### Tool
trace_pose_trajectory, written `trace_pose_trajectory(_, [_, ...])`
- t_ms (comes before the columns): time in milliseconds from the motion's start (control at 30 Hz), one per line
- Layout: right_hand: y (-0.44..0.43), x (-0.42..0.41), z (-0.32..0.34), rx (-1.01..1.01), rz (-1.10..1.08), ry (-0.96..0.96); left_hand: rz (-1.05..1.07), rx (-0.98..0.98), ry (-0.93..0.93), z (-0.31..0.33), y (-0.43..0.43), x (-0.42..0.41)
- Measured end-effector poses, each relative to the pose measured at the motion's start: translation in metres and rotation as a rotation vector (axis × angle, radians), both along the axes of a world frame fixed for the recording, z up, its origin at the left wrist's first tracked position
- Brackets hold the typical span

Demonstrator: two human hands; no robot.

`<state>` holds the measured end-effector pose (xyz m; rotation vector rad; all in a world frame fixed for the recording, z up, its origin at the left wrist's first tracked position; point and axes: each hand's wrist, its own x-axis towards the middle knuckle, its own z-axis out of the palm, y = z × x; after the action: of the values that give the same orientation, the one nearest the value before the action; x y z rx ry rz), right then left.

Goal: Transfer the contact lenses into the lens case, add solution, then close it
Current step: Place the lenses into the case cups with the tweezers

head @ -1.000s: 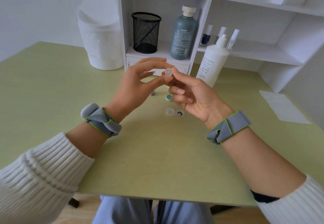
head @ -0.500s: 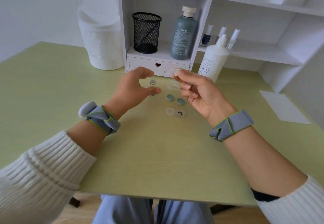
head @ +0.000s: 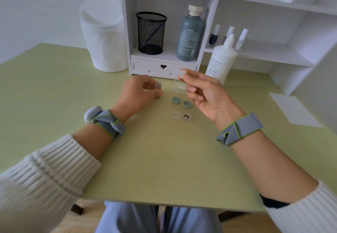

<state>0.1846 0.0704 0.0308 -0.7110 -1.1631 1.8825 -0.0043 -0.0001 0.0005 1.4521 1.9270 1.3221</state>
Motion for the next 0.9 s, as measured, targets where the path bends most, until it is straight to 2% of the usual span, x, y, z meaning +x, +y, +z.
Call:
trace_pose_trajectory(100, [-0.001, 0.000, -0.001, 0.083, -0.027, -0.037, -0.029, 0.056, -0.027, 0.003, -0.002, 0.003])
trace_pose_trajectory(300, [-0.007, 0.001, -0.002, 0.491, -0.154, -0.200, -0.129, 0.163, -0.056, 0.010, -0.008, 0.011])
trace_pose_trajectory(433, [-0.010, 0.002, -0.001, 0.675, -0.220, -0.288, -0.151, 0.189, -0.048, 0.013, -0.009, 0.012])
trace_pose_trajectory(900, [-0.010, 0.003, 0.000, 0.869, -0.224, -0.404, -0.183, 0.238, -0.010, 0.013, -0.009, 0.013])
